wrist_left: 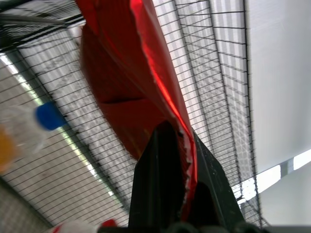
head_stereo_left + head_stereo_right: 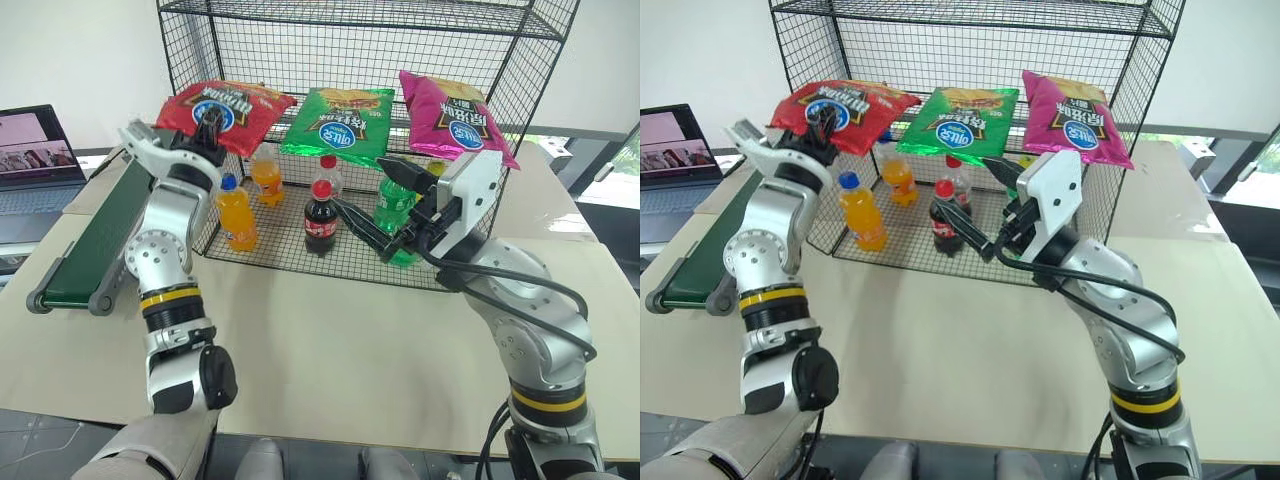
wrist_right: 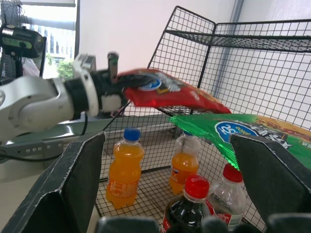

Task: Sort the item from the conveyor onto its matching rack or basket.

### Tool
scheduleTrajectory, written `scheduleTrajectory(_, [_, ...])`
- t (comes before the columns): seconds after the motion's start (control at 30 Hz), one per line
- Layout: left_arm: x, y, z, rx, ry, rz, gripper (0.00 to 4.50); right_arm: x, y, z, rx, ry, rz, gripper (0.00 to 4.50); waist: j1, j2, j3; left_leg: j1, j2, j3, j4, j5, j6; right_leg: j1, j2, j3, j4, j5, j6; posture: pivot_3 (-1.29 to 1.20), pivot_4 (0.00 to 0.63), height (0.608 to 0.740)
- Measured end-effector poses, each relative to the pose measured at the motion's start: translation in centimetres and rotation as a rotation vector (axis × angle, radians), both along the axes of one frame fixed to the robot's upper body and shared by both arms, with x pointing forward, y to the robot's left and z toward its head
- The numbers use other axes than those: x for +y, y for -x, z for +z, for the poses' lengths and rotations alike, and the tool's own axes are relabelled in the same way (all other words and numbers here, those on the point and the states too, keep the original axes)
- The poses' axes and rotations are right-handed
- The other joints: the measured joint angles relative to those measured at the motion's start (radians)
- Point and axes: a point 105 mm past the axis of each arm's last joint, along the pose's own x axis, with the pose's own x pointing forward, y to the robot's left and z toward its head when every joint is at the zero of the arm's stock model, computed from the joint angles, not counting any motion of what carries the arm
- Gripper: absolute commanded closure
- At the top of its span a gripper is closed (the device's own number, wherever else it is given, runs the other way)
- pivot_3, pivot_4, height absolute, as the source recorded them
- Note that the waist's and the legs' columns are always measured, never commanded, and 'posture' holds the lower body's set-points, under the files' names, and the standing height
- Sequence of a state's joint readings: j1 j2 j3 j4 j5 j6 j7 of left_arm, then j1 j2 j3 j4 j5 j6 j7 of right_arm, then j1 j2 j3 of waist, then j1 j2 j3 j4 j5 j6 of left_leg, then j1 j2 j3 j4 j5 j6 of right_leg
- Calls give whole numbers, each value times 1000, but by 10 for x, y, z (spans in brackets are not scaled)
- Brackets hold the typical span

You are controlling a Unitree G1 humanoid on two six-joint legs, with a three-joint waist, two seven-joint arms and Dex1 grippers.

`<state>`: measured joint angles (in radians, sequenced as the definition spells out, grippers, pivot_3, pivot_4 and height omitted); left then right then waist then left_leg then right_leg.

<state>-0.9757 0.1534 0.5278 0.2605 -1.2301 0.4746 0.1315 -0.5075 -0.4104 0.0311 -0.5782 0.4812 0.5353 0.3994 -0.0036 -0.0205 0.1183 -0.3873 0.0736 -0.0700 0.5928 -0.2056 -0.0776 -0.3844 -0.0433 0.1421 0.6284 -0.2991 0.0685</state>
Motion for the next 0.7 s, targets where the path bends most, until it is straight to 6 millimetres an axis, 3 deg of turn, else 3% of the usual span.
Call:
scheduleTrajectory(0.07, [-1,-5,3,12,11,16,4466,0,0,0,-2,2,-5,0,-1,0,0,0,0,0,0,0,0,0,0,0,0,0,0,0,150,740])
scheduleTrajectory(0.27, [0,-23,-26,141,40,65,4466,0,-1,0,-8,5,-17,0,-5,0,0,0,0,0,0,0,0,0,0,0,0,0,0,0,150,740])
scheduleTrajectory(0.43, [0,-25,-24,152,58,63,4466,0,-1,0,-9,5,-20,0,-7,0,0,0,0,0,0,0,0,0,0,0,0,0,0,0,150,740])
scheduleTrajectory(0.57, [-2,-25,-19,130,53,51,3246,-1,-2,0,-9,0,-24,0,-8,0,0,0,0,0,0,0,0,0,0,0,0,0,0,0,150,740])
scheduleTrajectory(0.7, [-4,-22,-16,113,38,37,1565,0,-1,0,-8,-2,-23,0,-8,0,0,0,0,0,0,1,-1,0,0,0,0,0,0,0,150,740])
